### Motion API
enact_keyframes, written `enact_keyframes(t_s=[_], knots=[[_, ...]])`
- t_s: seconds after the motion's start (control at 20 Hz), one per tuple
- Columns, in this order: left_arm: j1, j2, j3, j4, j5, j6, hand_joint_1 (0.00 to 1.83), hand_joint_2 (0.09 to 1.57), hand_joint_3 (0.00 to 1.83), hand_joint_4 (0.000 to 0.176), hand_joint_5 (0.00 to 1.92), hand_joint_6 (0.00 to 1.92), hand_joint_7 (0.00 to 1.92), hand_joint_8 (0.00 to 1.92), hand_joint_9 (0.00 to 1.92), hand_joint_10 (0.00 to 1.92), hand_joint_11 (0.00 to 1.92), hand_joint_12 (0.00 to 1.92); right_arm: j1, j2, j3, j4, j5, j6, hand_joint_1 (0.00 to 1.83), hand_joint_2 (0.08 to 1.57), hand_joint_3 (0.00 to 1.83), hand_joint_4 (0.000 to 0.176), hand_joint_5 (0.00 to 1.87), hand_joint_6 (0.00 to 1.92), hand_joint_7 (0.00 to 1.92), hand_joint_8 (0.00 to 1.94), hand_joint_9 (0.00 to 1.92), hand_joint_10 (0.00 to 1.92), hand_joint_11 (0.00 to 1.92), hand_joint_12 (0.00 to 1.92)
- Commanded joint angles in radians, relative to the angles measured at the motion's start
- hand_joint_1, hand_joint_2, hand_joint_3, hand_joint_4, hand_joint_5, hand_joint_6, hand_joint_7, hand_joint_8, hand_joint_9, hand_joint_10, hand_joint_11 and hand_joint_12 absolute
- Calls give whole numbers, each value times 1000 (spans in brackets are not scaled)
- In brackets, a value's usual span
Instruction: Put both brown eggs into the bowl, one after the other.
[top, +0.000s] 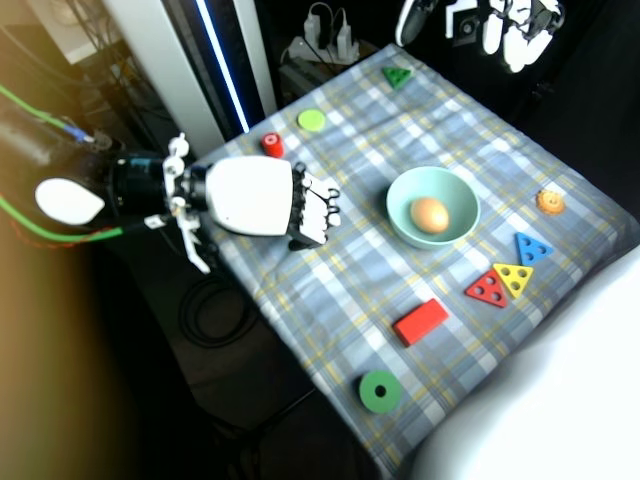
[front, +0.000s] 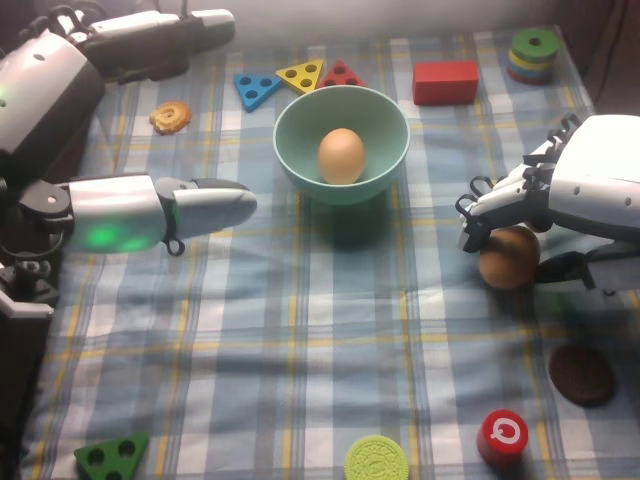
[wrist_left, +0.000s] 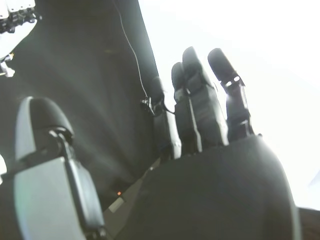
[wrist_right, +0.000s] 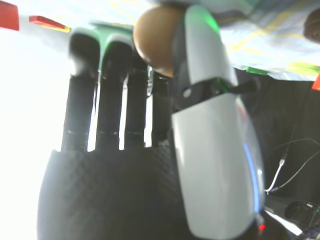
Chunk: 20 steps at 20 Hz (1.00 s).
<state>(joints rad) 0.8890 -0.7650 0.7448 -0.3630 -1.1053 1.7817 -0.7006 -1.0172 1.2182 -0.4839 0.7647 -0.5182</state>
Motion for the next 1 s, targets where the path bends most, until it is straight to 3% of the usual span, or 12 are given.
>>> enact_keyframes(t_s=[0.0, 0.1, 0.25, 0.35, 0.45, 0.55, 0.6, 0.65, 0.7, 0.75, 0.85, 0.95], knots=[[-8, -3, -3, 21, -116, -10, 817, 844, 4, 81, 498, 1, 508, 0, 567, 10, 0, 1352, 15, 3, 4, 32, 104, 4, 1191, 1251, 1, 0, 669, 1255, 809, 1477, 838, 1325, 840, 1570], [-7, -3, -3, 18, -115, -13, 796, 852, 3, 95, 487, 0, 503, 0, 571, 9, 0, 1318, 16, 1, 6, 33, 104, 4, 1190, 1249, 0, 0, 670, 1257, 810, 1470, 817, 1278, 799, 1518], [-6, -3, -3, 18, -116, -15, 784, 857, 4, 86, 510, 8, 515, 4, 580, 10, 0, 1305, 28, 2, 10, 51, 125, 4, 1211, 1238, 0, 0, 725, 1152, 807, 1509, 833, 1302, 830, 1543], [-6, -3, -2, 17, -116, -16, 792, 852, 1, 80, 524, 11, 520, 5, 574, 6, 0, 1303, 50, 2, 20, 80, 158, 4, 1229, 1200, 0, 0, 774, 1094, 895, 1353, 892, 1174, 830, 1449], [-6, -4, -2, 16, -116, -17, 807, 845, 0, 71, 535, 7, 520, 1, 568, 3, 0, 1325, 81, -1, 28, 121, 182, -21, 1252, 1167, 0, 0, 871, 915, 914, 1360, 930, 1347, 937, 1541], [-5, -6, 0, 10, -115, -17, 843, 831, 0, 63, 557, 12, 520, 2, 569, 3, 0, 1317, 118, -21, 52, 161, 199, -45, 1236, 1191, 1, 0, 847, 996, 838, 1472, 681, 1516, 627, 1737], [-5, -6, 1, 10, -114, -18, 839, 828, 0, 68, 556, 7, 520, 1, 571, 3, 0, 1334, 133, -30, 62, 165, 200, -45, 1332, 1203, 0, 0, 775, 1088, 818, 1419, 731, 1522, 545, 1685], [-5, -6, 2, 9, -113, -18, 840, 825, 0, 72, 556, 4, 517, 0, 566, 1, 0, 1321, 164, -49, 80, 170, 200, -47, 1341, 1215, 3, 0, 729, 1194, 799, 1401, 729, 1531, 532, 1671], [-5, -8, 3, 9, -112, -20, 830, 824, 0, 76, 557, 2, 511, 0, 563, 0, 0, 1298, 193, -72, 101, 176, 199, -49, 1350, 1213, 0, 0, 766, 1110, 805, 1412, 722, 1571, 558, 1796], [-6, -10, 5, 9, -111, -22, 828, 841, 5, 83, 545, 0, 504, 0, 546, 0, 0, 1292, 224, -100, 124, 184, 194, -57, 1221, 1221, 3, 0, 740, 1224, 830, 1406, 702, 1545, 590, 1810], [-9, -15, 10, 10, -106, -23, 852, 875, 9, 81, 543, 0, 497, 0, 515, 0, 0, 1260, 276, -152, 154, 198, 157, -99, 1349, 1159, 0, 0, 801, 1163, 933, 1079, 847, 1327, 568, 1467], [-14, -19, 16, 12, -98, -24, 860, 885, 6, 77, 542, 0, 504, 2, 518, 2, 0, 1266, 311, -210, 192, 199, 111, -116, 1374, 1120, 0, 0, 823, 1048, 1002, 963, 984, 1224, 794, 1455]])
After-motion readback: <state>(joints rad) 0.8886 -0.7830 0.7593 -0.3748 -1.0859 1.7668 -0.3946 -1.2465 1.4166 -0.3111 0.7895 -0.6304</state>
